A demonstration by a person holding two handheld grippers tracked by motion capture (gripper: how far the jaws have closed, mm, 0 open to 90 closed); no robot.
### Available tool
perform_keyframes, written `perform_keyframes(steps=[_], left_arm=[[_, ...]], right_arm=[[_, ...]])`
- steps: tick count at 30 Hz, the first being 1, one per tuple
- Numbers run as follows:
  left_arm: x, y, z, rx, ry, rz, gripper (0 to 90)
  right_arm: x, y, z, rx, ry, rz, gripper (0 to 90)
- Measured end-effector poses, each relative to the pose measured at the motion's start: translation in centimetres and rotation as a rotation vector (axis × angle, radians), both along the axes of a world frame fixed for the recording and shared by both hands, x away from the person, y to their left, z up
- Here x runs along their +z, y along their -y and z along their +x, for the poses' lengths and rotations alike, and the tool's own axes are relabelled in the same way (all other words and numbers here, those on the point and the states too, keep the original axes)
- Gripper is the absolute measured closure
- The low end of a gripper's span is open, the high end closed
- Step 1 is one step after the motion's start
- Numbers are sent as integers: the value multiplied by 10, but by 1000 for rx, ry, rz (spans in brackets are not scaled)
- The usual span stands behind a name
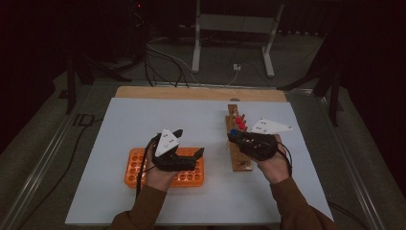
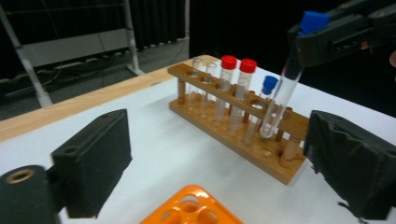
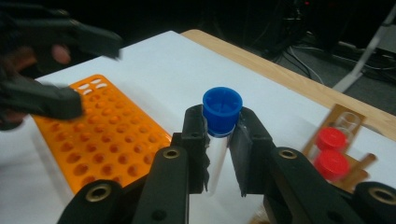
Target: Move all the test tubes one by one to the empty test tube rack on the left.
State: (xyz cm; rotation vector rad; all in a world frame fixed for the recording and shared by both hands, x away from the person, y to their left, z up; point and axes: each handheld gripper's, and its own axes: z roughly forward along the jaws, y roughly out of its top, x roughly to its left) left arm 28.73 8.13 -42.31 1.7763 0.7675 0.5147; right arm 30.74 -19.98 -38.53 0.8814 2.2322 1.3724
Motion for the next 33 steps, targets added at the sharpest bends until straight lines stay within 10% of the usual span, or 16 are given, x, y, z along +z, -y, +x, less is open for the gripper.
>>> perform_keyframes(steps=[7,25,33], left_arm=[[-6,21,3,-50,-25,11,186],[-12,45,3,-153,-42,48,757],[-11,43,4,-147,-32,54,776]], right_arm=[[-1,-17,-1,43,-12,-12,763],[-7,-37,-5,114,-59,-4,763],[-8,-30,-4,115,-63,38,618]])
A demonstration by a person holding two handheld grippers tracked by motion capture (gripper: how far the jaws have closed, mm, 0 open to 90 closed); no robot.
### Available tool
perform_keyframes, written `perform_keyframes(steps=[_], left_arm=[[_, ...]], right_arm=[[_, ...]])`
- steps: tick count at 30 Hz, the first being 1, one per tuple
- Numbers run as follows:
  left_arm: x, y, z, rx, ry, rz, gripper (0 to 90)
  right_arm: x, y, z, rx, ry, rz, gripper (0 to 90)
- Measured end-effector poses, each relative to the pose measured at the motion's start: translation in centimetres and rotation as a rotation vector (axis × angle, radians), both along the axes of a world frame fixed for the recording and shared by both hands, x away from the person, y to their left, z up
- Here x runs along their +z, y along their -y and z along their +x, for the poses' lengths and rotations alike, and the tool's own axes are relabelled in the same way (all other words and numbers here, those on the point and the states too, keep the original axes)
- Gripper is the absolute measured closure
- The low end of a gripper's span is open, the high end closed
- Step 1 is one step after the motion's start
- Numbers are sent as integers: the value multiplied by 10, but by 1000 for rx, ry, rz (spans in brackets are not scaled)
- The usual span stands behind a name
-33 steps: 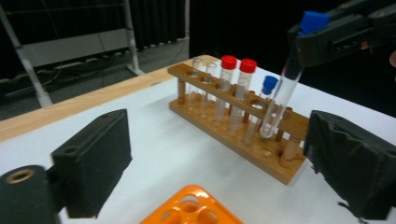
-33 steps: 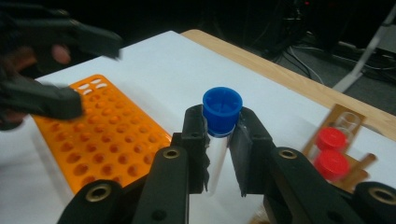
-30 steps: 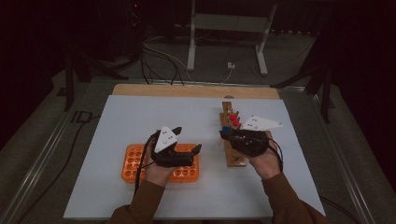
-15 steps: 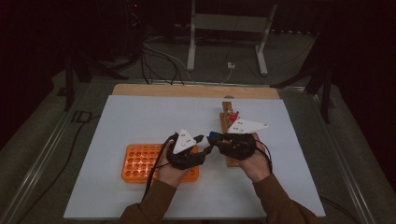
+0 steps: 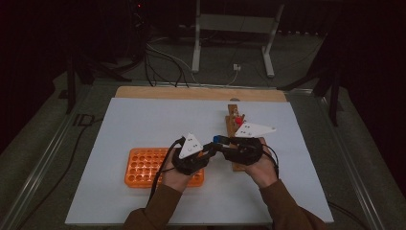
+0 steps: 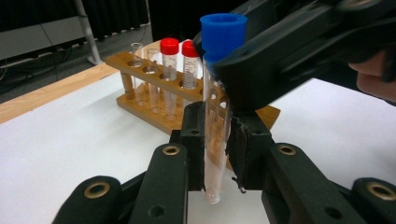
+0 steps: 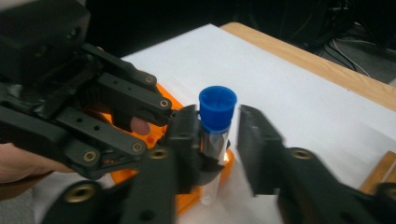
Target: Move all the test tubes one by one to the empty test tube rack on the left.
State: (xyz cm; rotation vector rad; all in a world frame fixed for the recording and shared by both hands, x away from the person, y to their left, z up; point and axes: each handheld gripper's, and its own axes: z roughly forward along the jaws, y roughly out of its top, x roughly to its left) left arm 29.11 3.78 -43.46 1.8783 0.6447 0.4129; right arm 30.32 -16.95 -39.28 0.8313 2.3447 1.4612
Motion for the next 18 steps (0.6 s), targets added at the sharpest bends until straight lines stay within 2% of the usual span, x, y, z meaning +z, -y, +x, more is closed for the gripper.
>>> perform_keyframes(steps=[5,6,7,8,9,10,12,14,15,18], left_arm=[[0,-7,3,22,-3,-14,776],[0,-8,3,30,-6,-18,776],[-1,-10,4,35,-7,-17,776],[-1,-12,5,41,-7,-19,776],[-1,-13,5,45,-7,-20,776],[-1,-13,5,49,-6,-21,776],[-2,-14,6,55,-1,-15,775],[-2,-15,6,66,10,-9,775],[-3,-15,7,70,11,-5,775],[-4,-16,8,80,12,-5,775]], right_arm=[[-2,12,0,-21,5,65,429],[-2,12,0,-21,5,65,429],[-3,17,-1,-33,14,76,366],[-3,17,-1,-33,14,76,366],[-3,21,-2,-49,25,83,310],[-3,21,-2,-49,25,83,310],[-4,29,-5,-70,32,94,230],[-5,31,-6,-78,33,96,199],[-7,34,-9,-94,38,86,151],[-11,40,-12,-112,43,81,104]])
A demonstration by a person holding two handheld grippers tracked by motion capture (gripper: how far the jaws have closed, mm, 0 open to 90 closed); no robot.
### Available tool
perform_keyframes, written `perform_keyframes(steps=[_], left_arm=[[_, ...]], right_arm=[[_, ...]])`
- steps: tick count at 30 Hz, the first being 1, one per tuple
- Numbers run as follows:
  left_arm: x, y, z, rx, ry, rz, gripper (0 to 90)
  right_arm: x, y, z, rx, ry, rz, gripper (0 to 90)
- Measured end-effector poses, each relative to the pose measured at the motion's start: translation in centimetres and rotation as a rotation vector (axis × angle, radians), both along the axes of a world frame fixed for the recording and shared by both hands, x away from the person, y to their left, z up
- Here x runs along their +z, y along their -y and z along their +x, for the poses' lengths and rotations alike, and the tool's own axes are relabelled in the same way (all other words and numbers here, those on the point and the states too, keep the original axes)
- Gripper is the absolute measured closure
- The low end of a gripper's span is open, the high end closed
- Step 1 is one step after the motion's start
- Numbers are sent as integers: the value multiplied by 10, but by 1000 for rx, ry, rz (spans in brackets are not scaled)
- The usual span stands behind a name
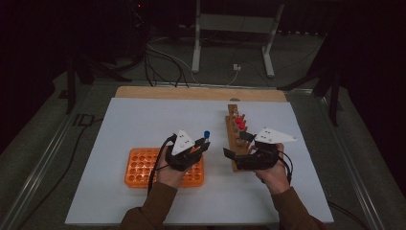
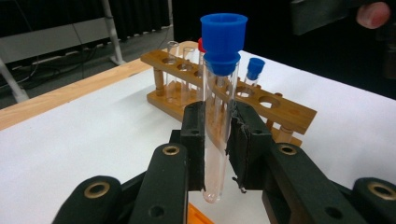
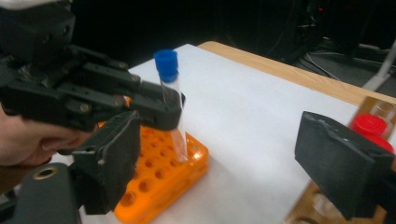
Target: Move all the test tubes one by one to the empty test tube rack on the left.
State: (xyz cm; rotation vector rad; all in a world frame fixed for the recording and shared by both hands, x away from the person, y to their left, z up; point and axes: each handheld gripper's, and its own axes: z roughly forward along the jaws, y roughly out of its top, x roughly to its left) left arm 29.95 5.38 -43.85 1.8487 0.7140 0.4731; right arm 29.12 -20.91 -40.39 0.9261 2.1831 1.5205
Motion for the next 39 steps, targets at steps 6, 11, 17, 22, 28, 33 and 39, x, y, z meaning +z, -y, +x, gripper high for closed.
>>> perform_keyframes(steps=[6,11,17,22,28,33,39], left_arm=[[-2,-2,1,15,1,8,775],[-4,-6,4,32,-1,12,775],[-6,-9,8,52,-1,18,775],[-8,-10,11,69,-2,25,774],[-15,-10,16,82,-15,43,774],[-22,-9,20,88,-42,59,774],[-30,-9,24,105,-97,91,774]], right_arm=[[-4,9,-3,-41,-5,-6,21],[-7,16,-8,-70,5,-4,0],[-11,23,-13,-90,9,-5,0],[-14,28,-16,-97,10,-5,0],[-18,34,-19,-108,6,4,0],[-18,36,-20,-112,7,6,0],[-19,37,-21,-110,11,8,0]])
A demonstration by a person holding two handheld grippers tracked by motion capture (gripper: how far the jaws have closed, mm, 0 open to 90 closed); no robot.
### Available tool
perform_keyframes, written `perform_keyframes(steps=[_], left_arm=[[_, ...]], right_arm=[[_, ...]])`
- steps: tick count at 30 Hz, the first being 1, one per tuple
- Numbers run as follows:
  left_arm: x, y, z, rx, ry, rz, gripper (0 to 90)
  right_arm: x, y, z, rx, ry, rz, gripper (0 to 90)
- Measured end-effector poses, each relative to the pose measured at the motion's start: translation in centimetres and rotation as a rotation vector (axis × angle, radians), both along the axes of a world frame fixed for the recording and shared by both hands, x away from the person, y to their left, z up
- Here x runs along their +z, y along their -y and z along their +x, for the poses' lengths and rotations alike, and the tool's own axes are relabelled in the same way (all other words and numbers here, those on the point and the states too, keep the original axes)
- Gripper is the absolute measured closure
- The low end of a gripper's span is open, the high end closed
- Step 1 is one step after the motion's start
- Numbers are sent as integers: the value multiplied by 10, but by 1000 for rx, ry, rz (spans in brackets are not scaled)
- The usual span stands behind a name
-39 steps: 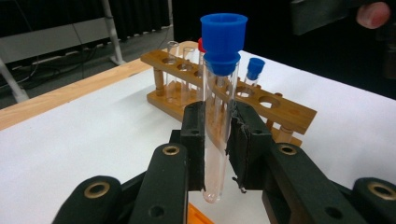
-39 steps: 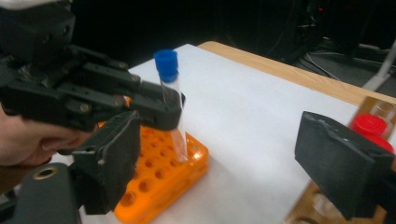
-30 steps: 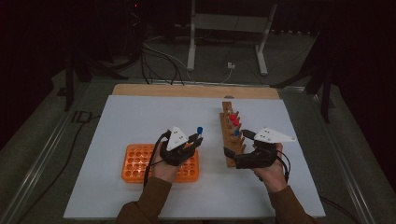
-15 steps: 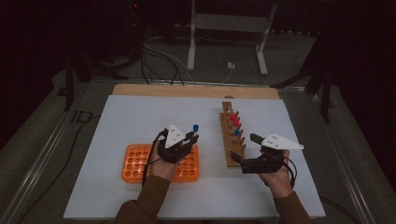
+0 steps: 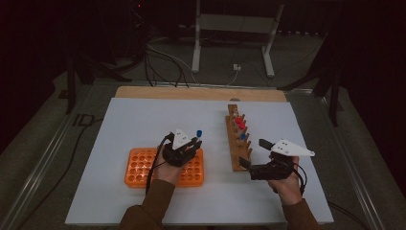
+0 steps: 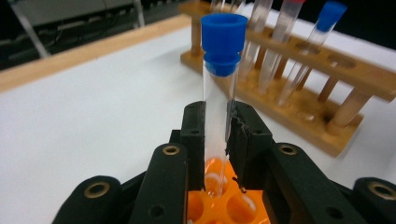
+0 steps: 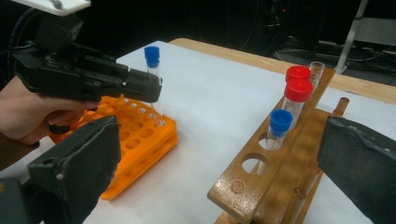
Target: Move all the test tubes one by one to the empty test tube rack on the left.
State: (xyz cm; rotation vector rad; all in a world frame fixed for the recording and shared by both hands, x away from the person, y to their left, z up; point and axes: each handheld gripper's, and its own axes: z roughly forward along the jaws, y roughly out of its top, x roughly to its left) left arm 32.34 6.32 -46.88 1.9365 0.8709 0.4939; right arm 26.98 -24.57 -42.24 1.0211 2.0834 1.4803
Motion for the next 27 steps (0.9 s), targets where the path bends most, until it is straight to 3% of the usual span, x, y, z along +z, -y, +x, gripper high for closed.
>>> perform_keyframes(steps=[5,13,16,23,27], left_arm=[[-3,1,1,0,-54,51,775],[-6,5,2,3,-95,106,780],[-8,8,2,0,-105,147,781],[-8,8,2,4,-118,147,779],[-8,4,1,15,-114,123,733]], right_arm=[[-1,-1,0,1,-5,-5,0],[-5,-5,0,13,-13,-17,0],[-5,-5,1,15,-12,-19,0],[-5,-5,1,11,-10,-18,0],[-5,-4,2,6,-12,-17,0]])
